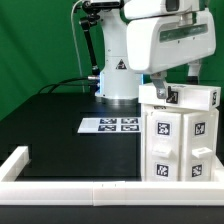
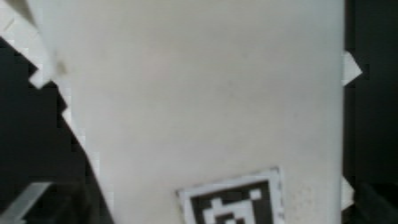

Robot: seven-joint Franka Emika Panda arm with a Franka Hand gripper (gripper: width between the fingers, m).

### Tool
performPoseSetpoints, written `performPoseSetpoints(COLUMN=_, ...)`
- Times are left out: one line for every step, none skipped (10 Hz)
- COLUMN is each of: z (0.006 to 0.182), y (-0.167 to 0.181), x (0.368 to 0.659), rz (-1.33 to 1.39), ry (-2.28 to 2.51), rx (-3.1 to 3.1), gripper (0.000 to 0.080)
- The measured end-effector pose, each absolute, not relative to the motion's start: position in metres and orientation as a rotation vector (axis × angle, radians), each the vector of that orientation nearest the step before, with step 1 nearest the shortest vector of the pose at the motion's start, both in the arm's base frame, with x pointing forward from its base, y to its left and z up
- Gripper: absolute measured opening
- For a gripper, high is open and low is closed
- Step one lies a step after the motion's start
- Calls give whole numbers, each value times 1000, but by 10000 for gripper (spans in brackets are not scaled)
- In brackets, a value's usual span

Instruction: Assemble cabinet

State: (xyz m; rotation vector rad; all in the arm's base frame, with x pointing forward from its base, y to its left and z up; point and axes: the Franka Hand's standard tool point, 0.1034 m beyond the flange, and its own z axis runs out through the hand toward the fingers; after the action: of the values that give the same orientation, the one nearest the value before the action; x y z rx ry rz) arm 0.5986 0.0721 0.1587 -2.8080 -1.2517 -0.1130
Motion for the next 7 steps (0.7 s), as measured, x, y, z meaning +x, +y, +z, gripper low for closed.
performPoseSetpoints(z=159, y=73, x=599, rz=-114, ry=-1253, rx=-2808, gripper=565)
performPoseSetpoints(z=159, y=73, x=599, rz=-114, ry=-1237, rx=-2814, gripper=565)
performPoseSetpoints(z=159, y=73, x=599, rz=-113, ry=-1207, rx=-2827, gripper=557)
performPoseSetpoints(z=159, y=72, x=599, rz=-112, ry=-1193, rx=-2832, gripper=557)
performPoseSetpoints(z=159, y=72, x=599, rz=-110, ry=-1092, rx=-2867, gripper=557)
performPoseSetpoints(z=159, y=69, x=599, rz=-104, ry=-943, rx=-2915, gripper=557)
performPoseSetpoints(z=159, y=69, x=599, rz=-98, ry=-754, rx=-2966, gripper=557)
